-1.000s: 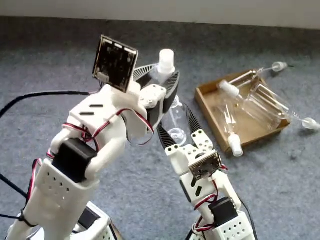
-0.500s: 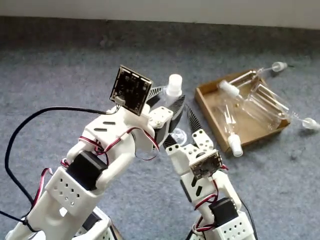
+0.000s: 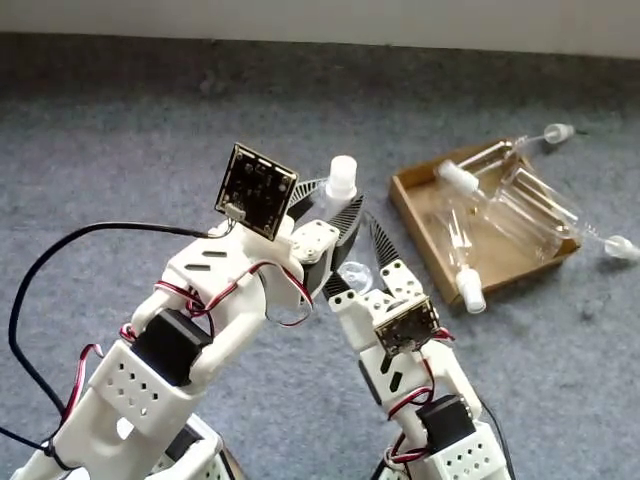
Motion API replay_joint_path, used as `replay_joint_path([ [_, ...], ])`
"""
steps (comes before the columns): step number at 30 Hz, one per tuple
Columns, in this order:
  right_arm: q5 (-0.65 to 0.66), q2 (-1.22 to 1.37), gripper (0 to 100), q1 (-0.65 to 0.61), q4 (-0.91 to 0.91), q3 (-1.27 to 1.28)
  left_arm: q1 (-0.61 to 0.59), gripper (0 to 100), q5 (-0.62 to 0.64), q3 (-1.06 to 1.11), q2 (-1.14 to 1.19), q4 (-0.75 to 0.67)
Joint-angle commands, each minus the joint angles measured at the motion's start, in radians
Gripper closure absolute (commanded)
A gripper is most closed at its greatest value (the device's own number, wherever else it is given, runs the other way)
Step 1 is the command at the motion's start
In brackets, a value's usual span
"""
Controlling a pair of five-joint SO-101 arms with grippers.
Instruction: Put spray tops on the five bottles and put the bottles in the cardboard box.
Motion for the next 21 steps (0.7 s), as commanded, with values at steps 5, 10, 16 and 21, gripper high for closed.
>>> replay_joint_path([
  [5,-0.008,-0.015,94.3,-0.004,-0.004,0.173,0.013,99,0.0,0.008,0.002,-0.034],
  [10,-0.008,-0.015,94.3,-0.004,-0.004,0.173,0.013,100,0.095,0.047,-0.081,-0.038],
  [16,-0.008,-0.015,94.3,-0.004,-0.004,0.173,0.01,100,0.055,0.225,-0.206,-0.19],
  [21,-0.008,-0.015,94.3,-0.004,0.001,0.173,0.01,99,0.0,0.317,-0.206,-0.287],
])
